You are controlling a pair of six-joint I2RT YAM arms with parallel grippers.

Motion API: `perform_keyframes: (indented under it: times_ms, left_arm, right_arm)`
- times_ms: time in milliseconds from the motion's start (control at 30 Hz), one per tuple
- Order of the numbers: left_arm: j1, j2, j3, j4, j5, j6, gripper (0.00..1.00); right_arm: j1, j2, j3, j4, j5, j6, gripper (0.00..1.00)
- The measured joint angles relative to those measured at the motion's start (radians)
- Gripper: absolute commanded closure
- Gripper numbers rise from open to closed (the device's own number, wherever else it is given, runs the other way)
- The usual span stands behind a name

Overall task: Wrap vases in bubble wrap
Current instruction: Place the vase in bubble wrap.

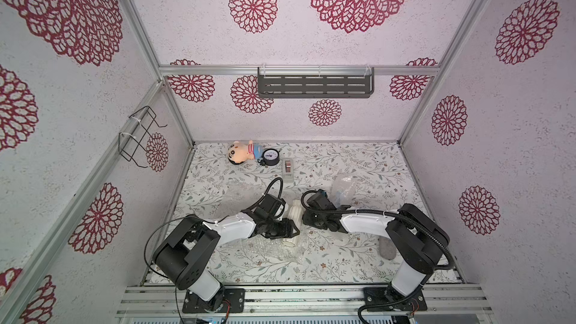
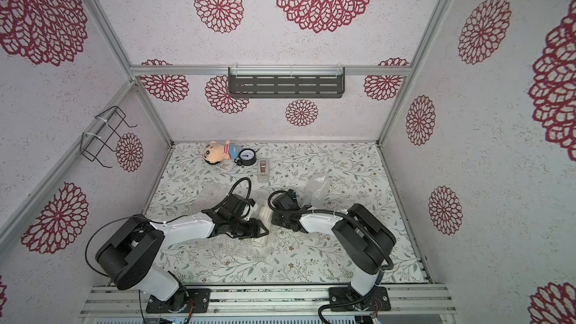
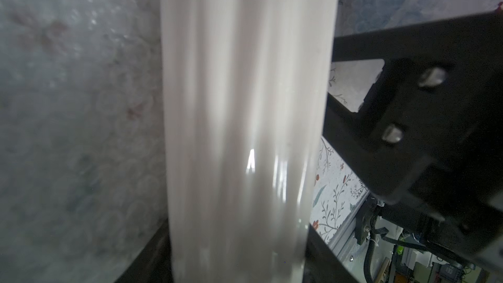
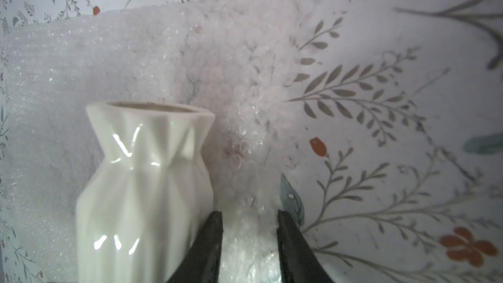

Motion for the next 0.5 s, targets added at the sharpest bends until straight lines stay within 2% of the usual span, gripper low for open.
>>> perform_keyframes:
  times_ms: [133,233,367,500]
  left_arm:
    - [0.0,0.009,0.008,-0.002,0.007,0.014,0.47]
    - [0.0,0.011,0.013,-0.006,0.008,0.019,0.41]
    - [0.004,0.01,0.015,-0.013,0.007,0.023,0.25]
    - [0.007,-0.01,0.024,-0.016,0.0,0.026,0.17]
  right_arm:
    - [-0.001,0.009,-0.003,0.021,-0.003,0.0,0.8]
    - [-0.003,0.014,-0.006,0.036,-0.012,0.003,0.89]
    - [-0.007,0.014,-0.02,0.057,-0.024,0.001,0.97]
    - [-0.009,0.014,-0.02,0.066,-0.033,-0.002,1.0]
